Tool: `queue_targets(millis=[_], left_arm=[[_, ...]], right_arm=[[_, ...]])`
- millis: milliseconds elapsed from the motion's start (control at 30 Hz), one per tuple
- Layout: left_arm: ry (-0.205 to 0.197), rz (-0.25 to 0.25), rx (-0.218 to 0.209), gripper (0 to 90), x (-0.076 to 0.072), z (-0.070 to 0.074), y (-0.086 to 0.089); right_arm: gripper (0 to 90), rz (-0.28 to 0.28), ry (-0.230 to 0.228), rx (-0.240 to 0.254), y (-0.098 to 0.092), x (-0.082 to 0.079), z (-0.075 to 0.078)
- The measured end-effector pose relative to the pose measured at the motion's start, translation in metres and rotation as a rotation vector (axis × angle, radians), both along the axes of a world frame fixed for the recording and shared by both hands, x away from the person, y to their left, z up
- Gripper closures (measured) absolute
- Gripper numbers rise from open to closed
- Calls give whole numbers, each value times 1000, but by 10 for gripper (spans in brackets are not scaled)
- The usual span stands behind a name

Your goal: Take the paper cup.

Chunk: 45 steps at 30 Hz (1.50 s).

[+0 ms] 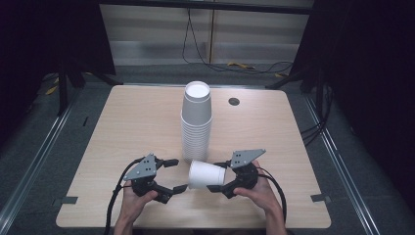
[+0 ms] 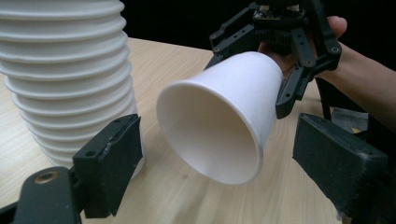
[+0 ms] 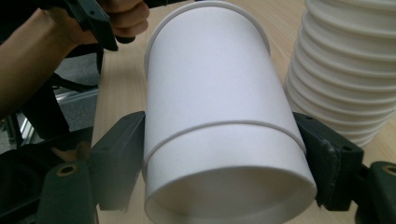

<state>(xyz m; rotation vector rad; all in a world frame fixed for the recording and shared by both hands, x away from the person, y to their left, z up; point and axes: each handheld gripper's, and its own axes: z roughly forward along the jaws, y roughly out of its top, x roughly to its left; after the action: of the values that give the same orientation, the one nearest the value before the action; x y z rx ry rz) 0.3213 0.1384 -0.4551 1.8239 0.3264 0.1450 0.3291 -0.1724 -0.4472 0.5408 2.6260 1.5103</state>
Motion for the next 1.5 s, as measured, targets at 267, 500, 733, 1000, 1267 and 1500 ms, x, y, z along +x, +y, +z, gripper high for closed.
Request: queue_targets(millis=[267, 500, 733, 1000, 1267, 1500], left_arm=[[2, 13, -13, 157, -1, -1, -2], [15, 29, -43, 157, 0, 0, -3], [39, 17, -59, 156, 0, -1, -5], [40, 8, -67, 155, 1, -1, -5], [41, 3, -65, 155, 1, -2, -7], [45, -1, -60, 154, 5, -2, -10]], right_arm=[[233, -22, -4, 70, -4, -2, -7], [233, -23, -11, 124, -8, -2, -11], [232, -34, -19, 195, -14, -6, -16], [231, -50, -48, 242, -13, -6, -21], [231, -37, -50, 297, -11, -7, -27], [232, -15, -49, 307, -6, -7, -31]])
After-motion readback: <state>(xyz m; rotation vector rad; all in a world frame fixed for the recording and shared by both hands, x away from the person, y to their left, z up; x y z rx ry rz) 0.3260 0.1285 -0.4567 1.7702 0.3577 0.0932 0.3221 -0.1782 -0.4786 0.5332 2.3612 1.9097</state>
